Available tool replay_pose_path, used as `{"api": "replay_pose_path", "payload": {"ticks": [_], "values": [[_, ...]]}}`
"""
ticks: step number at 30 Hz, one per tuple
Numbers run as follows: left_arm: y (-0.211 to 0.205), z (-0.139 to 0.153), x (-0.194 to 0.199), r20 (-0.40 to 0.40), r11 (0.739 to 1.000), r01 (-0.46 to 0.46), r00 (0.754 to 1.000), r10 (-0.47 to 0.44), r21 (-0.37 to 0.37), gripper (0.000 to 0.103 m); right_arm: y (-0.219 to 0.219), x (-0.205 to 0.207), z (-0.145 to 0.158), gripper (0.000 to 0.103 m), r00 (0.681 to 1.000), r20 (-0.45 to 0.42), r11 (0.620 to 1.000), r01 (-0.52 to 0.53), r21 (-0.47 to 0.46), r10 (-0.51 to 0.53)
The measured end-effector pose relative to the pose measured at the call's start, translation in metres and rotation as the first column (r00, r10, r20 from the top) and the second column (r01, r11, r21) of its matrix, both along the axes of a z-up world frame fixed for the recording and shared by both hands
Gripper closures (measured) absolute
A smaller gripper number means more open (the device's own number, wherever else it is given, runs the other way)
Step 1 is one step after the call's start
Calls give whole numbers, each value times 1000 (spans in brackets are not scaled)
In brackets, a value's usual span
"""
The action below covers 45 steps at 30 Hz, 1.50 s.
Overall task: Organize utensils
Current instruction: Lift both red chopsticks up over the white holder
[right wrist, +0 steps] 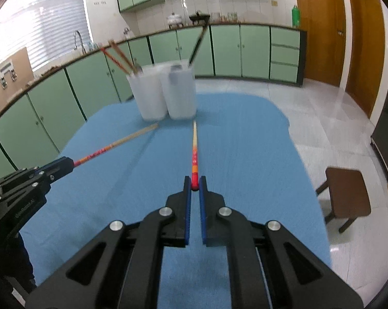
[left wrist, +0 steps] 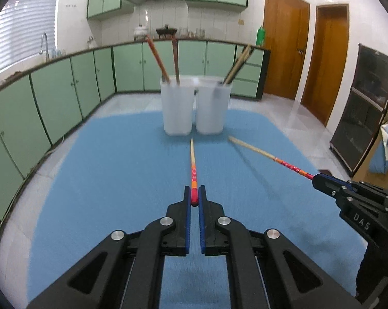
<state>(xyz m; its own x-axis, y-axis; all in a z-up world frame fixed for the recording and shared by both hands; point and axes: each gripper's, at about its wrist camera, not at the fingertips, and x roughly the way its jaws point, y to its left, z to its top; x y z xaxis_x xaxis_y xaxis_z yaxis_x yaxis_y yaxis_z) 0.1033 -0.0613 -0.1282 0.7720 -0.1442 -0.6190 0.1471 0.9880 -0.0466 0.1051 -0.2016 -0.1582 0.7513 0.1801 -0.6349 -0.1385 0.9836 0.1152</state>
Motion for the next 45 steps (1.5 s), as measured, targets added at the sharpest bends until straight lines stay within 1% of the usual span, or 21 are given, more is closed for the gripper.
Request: {"api": "replay_pose_path", "payload": {"ticks": [6, 9, 12, 16, 19, 23, 28, 31, 36, 41, 45], "values": [[5, 39, 1, 88, 1000, 3, 996, -1, -27, 98, 1, 1, 49, 98, 994, 100, 999, -34, -5, 35], [8, 63, 2, 139, 999, 16, 990, -11, -35, 98, 3, 5, 69, 98, 990, 127, 998, -58, 2, 57], [10, 79, 5, 173, 999, 33, 985, -25, -42, 98, 3, 11, 90, 98, 985, 150, 996, -83, 12, 80], [13, 96, 14, 183, 996, 64, 982, -51, -65, 98, 8, 23, 114, 98, 980, 166, 994, -108, 2, 106], [14, 103, 20, 183, 993, 87, 980, -71, -83, 98, 10, 33, 127, 98, 979, 154, 990, -140, 18, 135], [16, 113, 24, 186, 988, 108, 979, -87, -106, 98, 11, 45, 141, 98, 978, 147, 987, -156, 24, 151], [16, 128, 32, 212, 984, 134, 971, -107, -119, 98, 13, 58, 169, 98, 968, 187, 985, -173, 27, 165], [14, 143, 41, 245, 982, 149, 962, -117, -116, 98, 13, 68, 186, 98, 960, 229, 985, -171, 17, 163], [7, 173, 64, 317, 981, 164, 940, -124, -101, 98, 14, 90, 217, 98, 943, 298, 988, -157, -2, 151], [0, 209, 99, 404, 984, 151, 910, -100, -97, 98, 12, 120, 244, 98, 927, 353, 991, -135, 4, 125], [-4, 225, 135, 447, 988, 125, 892, -72, -90, 98, 10, 149, 255, 98, 921, 376, 994, -113, 11, 100]]}}
